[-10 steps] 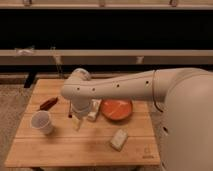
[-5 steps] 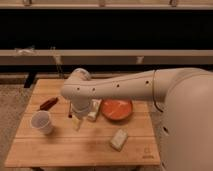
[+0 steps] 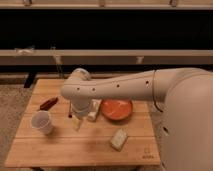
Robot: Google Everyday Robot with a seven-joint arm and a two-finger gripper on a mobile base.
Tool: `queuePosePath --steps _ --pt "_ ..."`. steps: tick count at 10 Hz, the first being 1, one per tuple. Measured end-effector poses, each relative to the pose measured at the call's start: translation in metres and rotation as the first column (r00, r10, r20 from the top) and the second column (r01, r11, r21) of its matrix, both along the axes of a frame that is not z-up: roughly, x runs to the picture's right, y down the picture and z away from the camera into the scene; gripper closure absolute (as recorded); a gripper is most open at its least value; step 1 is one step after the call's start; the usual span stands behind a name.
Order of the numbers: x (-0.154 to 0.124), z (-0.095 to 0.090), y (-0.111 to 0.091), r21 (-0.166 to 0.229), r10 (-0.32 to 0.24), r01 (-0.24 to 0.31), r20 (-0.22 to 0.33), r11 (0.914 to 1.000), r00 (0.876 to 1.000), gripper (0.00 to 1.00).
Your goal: Place the pepper in the ceramic cup
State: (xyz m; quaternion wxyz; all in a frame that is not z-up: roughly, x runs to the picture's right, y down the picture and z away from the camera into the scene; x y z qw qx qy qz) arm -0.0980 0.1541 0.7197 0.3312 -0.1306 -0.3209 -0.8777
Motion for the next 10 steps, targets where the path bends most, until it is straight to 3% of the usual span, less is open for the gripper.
queuePosePath --steps 5,8,10 --pt "0.001 0.002 -0.001 0.001 -0.007 0.007 -0.003 1.0000 1.000 0.20" --pt "-0.019 0.028 -0.023 0.036 -0.047 0.046 0.016 0.9983 0.999 0.20" --pt "-0.051 0.051 -0.042 0.066 -0.095 0.090 0.069 0.9937 0.993 0.20"
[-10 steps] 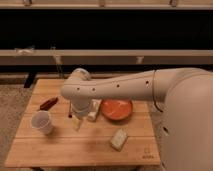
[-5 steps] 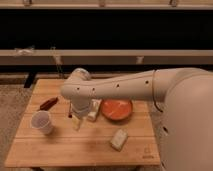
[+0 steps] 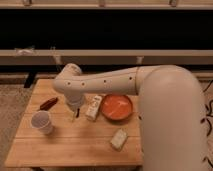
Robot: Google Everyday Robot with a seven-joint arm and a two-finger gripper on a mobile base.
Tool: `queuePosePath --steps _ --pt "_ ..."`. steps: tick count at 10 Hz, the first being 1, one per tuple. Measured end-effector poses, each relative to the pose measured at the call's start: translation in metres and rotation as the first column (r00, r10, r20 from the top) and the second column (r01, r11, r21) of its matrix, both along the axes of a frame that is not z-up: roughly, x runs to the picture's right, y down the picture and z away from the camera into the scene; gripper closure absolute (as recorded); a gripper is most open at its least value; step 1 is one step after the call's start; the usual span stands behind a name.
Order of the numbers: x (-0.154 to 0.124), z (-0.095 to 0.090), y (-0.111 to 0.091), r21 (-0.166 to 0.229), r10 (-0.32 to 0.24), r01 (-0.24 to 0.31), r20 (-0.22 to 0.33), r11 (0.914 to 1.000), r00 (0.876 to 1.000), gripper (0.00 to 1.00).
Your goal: Place the pepper in the ceramic cup
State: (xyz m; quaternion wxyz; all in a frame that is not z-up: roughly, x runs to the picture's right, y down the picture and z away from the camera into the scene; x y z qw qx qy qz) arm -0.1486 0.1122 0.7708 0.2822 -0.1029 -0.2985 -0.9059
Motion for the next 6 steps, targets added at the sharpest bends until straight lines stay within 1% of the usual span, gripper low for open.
queuePosePath --steps 1,2,4,5,6 --pt "-0.017 0.014 -0.012 0.013 -0.035 0.035 0.047 0.9993 0.998 0.20" --pt "-0.032 0.027 -0.024 0.026 -0.072 0.070 0.098 0.9972 0.993 0.20" --pt "-0.055 0.045 -0.039 0.048 -0.140 0.134 0.176 0.9899 0.974 0.20" --pt "-0.070 0.061 -0.052 0.068 -0.203 0.193 0.243 0.9789 0.949 0.20" --pt "-0.077 0.070 -0.057 0.079 -0.242 0.228 0.281 0.9703 0.929 0.20"
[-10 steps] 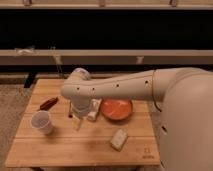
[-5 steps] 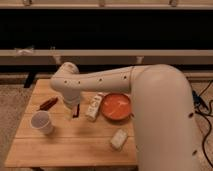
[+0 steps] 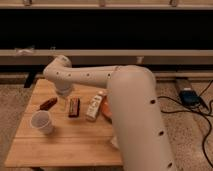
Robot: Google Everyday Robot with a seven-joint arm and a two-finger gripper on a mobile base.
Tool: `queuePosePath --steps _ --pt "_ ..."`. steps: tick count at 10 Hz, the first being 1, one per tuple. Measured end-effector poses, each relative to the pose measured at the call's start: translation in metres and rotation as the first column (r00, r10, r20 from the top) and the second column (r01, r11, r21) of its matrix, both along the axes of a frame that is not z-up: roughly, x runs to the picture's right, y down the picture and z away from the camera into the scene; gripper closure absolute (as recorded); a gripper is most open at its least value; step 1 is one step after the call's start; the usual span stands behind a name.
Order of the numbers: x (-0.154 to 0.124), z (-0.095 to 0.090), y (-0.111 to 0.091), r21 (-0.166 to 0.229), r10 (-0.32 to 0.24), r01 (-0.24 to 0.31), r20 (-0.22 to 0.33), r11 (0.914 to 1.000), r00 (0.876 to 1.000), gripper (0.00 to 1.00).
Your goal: Place the pepper in the ceramic cup
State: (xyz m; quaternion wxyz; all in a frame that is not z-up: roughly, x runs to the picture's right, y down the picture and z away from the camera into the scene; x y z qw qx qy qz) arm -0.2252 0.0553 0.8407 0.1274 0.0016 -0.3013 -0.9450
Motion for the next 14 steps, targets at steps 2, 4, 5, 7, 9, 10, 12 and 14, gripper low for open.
queuePosePath --steps 2,4,5,7,9,10,12,14 --pt "-0.013 0.015 -0.003 -0.009 -0.088 0.089 0.079 0.9960 0.993 0.20" --pt "-0.039 0.024 0.006 -0.014 -0.190 0.195 0.162 0.9807 0.968 0.20" --pt "-0.050 0.027 0.012 -0.016 -0.224 0.230 0.183 0.9730 0.957 0.20" --pt "-0.069 0.031 0.021 -0.017 -0.269 0.279 0.211 0.9602 0.940 0.20" --pt "-0.104 0.039 0.029 -0.015 -0.318 0.332 0.245 0.9432 0.916 0.20" --pt "-0.111 0.044 0.030 -0.015 -0.331 0.345 0.248 0.9383 0.910 0.20" --pt "-0.124 0.057 0.033 -0.024 -0.352 0.369 0.250 0.9290 0.902 0.20" --pt "-0.132 0.069 0.037 -0.037 -0.367 0.387 0.246 0.9212 0.897 0.20"
